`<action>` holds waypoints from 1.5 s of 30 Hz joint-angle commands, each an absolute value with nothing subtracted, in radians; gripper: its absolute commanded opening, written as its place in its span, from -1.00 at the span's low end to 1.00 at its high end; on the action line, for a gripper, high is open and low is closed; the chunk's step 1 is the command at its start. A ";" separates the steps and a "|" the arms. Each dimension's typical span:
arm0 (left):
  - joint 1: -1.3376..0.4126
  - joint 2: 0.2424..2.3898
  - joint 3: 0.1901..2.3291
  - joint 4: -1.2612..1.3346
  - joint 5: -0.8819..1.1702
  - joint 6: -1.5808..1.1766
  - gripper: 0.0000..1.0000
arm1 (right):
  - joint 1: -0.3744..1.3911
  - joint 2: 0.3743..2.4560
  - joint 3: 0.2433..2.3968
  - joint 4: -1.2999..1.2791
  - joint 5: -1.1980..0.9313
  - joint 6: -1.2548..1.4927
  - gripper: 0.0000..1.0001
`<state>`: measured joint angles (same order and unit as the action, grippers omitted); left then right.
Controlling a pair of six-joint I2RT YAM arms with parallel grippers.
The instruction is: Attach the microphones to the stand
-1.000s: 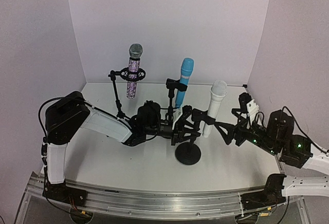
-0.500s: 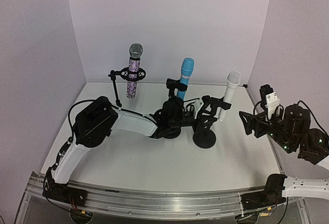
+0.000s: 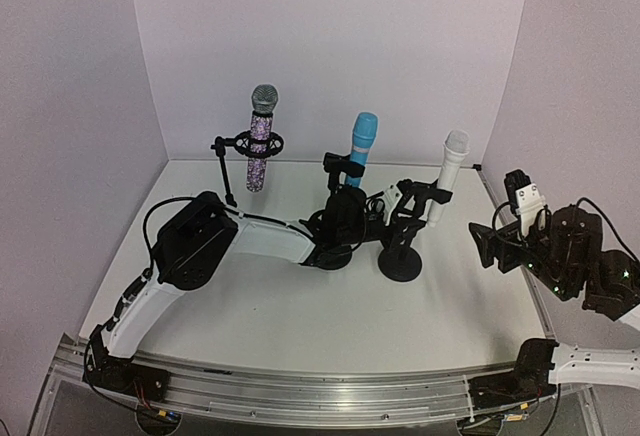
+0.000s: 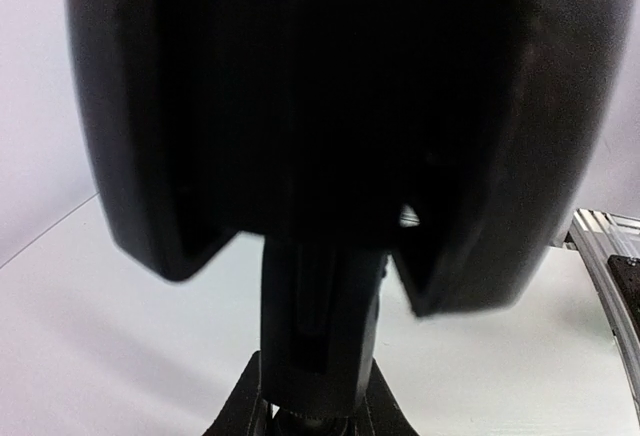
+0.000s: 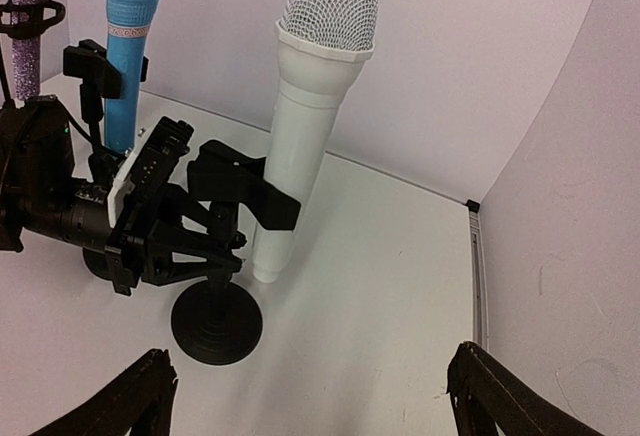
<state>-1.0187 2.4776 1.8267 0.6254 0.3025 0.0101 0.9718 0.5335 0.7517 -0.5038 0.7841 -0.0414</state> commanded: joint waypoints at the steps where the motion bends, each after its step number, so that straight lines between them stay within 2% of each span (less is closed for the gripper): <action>1: -1.023 2.497 1.900 0.692 0.277 -0.030 -1.00 | 0.968 0.396 0.786 -0.510 0.800 -0.036 0.84; 12: -1.022 2.524 1.882 0.727 0.312 -0.070 -1.00 | 0.969 0.441 0.799 -0.512 0.776 -0.040 0.84; 14: -1.022 2.518 1.868 0.731 0.323 -0.067 -0.94 | 0.968 0.443 0.799 -0.511 0.774 -0.042 0.84; 15: -1.022 2.510 1.853 0.735 0.331 -0.067 -0.79 | 0.968 0.443 0.800 -0.511 0.772 -0.043 0.84; 16: -1.021 2.502 1.837 0.740 0.337 -0.069 -0.55 | 0.968 0.441 0.800 -0.511 0.770 -0.042 0.84; 19: -1.022 2.465 1.782 0.756 0.355 -0.074 -0.07 | 0.969 0.441 0.802 -0.511 0.764 -0.042 0.84; 25: -1.022 2.377 1.669 0.763 0.399 -0.069 0.37 | 0.968 0.454 0.788 -0.511 0.760 -0.030 0.85; 30: -1.023 2.244 1.509 0.734 0.444 -0.063 0.51 | 0.968 0.505 0.761 -0.517 0.766 -0.008 0.92; 35: -1.029 2.074 1.331 0.660 0.475 -0.024 0.56 | 0.968 0.592 0.752 -0.555 0.780 0.069 0.97; 40: -1.047 1.886 1.140 0.639 0.418 -0.020 0.57 | 0.949 0.682 0.780 -0.634 0.800 0.241 0.97; 45: -1.070 1.704 1.006 0.613 0.388 0.042 0.58 | 0.800 0.741 0.848 -0.775 0.727 0.430 0.97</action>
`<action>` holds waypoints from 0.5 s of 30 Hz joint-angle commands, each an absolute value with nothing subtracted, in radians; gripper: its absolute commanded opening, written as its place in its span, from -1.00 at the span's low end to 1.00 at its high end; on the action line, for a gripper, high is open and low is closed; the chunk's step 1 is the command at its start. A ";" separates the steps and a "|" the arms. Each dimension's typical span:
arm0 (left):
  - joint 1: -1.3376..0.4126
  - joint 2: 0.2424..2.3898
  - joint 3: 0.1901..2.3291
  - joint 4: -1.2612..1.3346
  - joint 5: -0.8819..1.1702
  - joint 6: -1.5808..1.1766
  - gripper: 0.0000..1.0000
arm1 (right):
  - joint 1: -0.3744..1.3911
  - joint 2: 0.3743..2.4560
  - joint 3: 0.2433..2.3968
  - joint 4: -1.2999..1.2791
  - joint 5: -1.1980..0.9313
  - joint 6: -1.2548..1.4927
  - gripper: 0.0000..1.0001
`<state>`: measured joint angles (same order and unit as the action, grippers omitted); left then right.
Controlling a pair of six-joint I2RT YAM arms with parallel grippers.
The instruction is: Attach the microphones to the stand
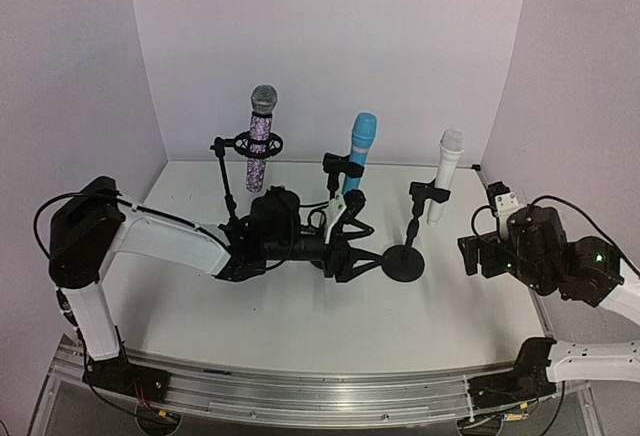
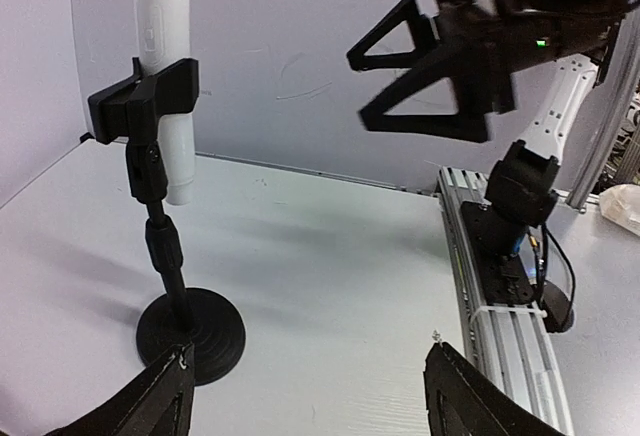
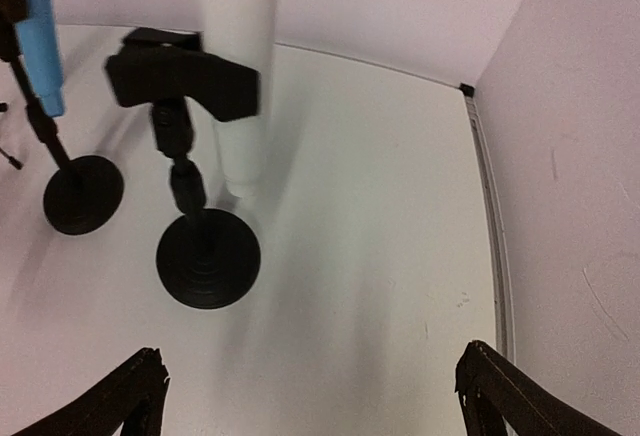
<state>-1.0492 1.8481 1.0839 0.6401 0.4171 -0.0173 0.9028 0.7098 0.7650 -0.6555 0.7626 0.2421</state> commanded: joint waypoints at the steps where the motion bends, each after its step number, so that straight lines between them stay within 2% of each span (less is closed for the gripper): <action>1: -1.072 1.670 0.984 0.607 0.387 0.046 0.58 | 0.756 0.764 0.871 -0.800 0.692 0.443 0.97; 8: -1.073 1.410 0.819 0.536 0.318 0.086 0.58 | 0.376 0.960 0.996 -0.944 0.435 0.446 0.97; 12: -1.042 1.278 0.764 0.467 0.305 0.082 0.59 | 0.183 0.947 0.961 -0.949 0.323 0.414 0.96; 15: -0.930 1.186 0.733 0.433 0.349 -0.015 0.59 | 0.065 0.918 0.934 -0.948 0.229 0.407 0.96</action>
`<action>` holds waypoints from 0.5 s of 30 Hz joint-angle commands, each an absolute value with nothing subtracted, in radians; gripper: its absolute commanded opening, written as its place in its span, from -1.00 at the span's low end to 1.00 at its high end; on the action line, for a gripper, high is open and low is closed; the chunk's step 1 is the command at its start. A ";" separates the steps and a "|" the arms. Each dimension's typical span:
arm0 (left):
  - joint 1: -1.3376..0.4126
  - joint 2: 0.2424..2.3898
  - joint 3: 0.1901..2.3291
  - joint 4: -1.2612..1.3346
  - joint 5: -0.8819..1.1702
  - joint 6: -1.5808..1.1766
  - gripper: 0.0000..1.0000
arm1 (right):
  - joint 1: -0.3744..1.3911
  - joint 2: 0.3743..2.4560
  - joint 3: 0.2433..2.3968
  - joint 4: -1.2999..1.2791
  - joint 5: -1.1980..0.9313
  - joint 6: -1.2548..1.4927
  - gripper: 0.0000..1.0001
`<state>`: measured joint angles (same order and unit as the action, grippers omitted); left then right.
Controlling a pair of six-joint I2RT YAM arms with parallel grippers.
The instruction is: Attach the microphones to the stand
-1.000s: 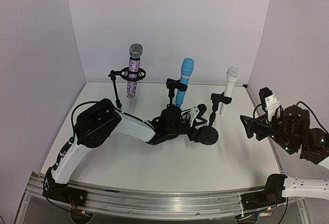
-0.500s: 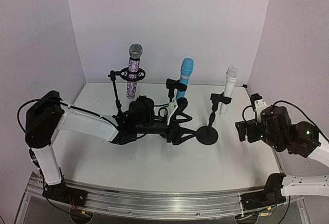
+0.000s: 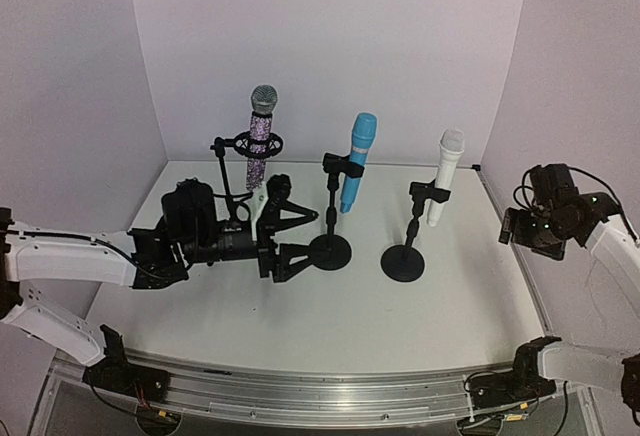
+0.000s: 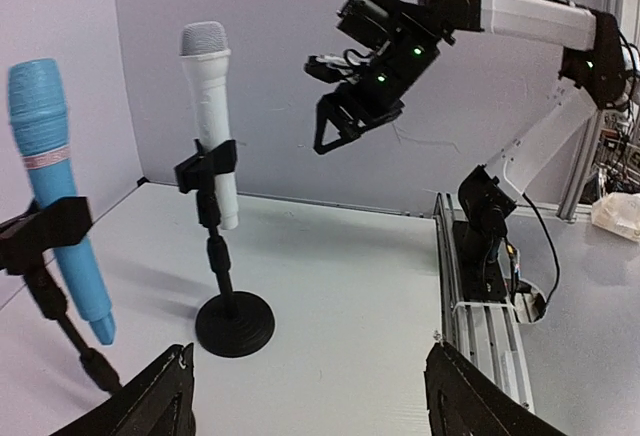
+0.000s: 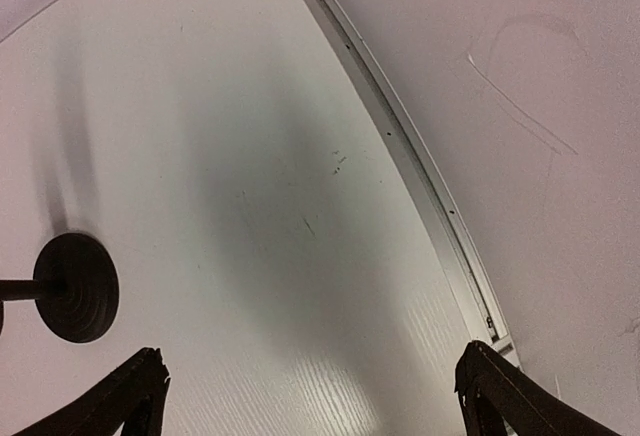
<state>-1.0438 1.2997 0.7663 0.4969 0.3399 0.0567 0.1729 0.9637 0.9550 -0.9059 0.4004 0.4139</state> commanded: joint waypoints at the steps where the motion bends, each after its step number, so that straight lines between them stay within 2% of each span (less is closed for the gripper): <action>1: -0.863 1.145 0.723 0.421 0.362 -0.063 0.58 | 0.032 0.909 0.926 -0.947 0.196 0.408 0.96; 5: -0.662 0.993 0.667 0.353 0.355 -0.123 0.58 | -0.034 0.887 0.874 -0.885 0.078 0.409 0.96; 8: -0.533 0.880 0.613 0.283 0.321 -0.157 0.58 | -0.034 0.787 0.767 -0.698 -0.035 0.395 0.97; 12: -0.395 0.744 0.528 0.215 0.231 -0.194 0.60 | -0.034 0.619 0.624 -0.550 -0.037 0.391 0.97; 15: -0.279 0.677 0.466 0.200 0.161 -0.184 0.65 | -0.034 0.600 0.560 -0.498 -0.066 0.354 0.97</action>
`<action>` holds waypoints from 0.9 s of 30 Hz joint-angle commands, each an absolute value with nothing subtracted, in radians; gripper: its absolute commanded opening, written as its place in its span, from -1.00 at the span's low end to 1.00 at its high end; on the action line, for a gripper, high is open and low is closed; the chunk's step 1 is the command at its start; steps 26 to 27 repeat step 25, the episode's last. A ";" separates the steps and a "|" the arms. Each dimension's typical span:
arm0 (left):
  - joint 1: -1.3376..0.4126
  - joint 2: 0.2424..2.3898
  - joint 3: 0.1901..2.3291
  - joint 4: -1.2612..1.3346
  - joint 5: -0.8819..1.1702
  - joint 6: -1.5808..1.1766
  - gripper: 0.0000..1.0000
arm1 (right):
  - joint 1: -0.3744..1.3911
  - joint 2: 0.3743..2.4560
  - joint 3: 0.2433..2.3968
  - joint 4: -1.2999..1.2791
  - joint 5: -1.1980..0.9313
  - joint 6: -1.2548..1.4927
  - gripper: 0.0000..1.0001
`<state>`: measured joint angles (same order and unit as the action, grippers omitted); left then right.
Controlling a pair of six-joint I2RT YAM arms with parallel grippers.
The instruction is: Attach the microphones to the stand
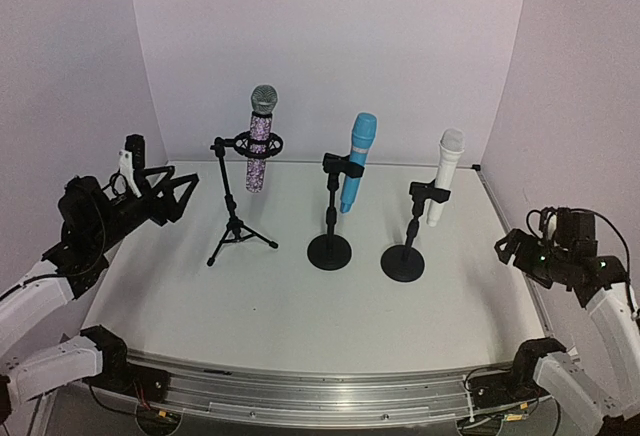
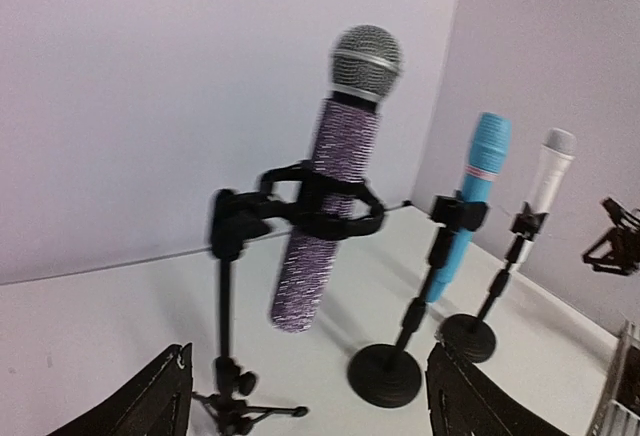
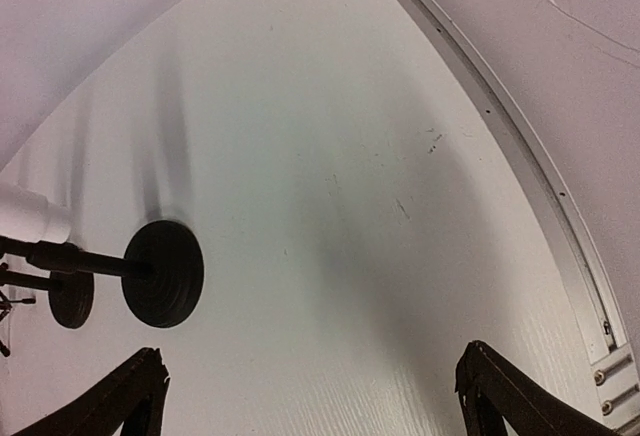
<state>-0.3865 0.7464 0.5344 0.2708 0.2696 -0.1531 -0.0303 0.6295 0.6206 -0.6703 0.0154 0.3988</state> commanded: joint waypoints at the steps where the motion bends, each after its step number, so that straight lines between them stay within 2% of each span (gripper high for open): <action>1: -0.248 0.666 0.444 0.201 0.131 -0.175 0.67 | -0.034 0.606 0.541 -0.481 -0.083 0.341 0.97; 4: -0.167 0.662 0.383 0.216 0.066 -0.138 0.77 | -0.034 0.620 0.485 -0.418 -0.128 0.292 0.95; 10: -0.111 0.685 0.320 0.146 0.170 -0.003 0.98 | -0.033 0.504 0.329 -0.235 -0.161 0.266 0.94; 17: -0.091 0.670 0.331 0.047 0.031 -0.084 0.99 | -0.034 0.476 0.266 -0.157 -0.176 0.262 0.94; 27: -0.083 0.676 0.304 0.073 0.042 -0.097 0.99 | -0.034 0.480 0.266 -0.151 -0.181 0.257 0.94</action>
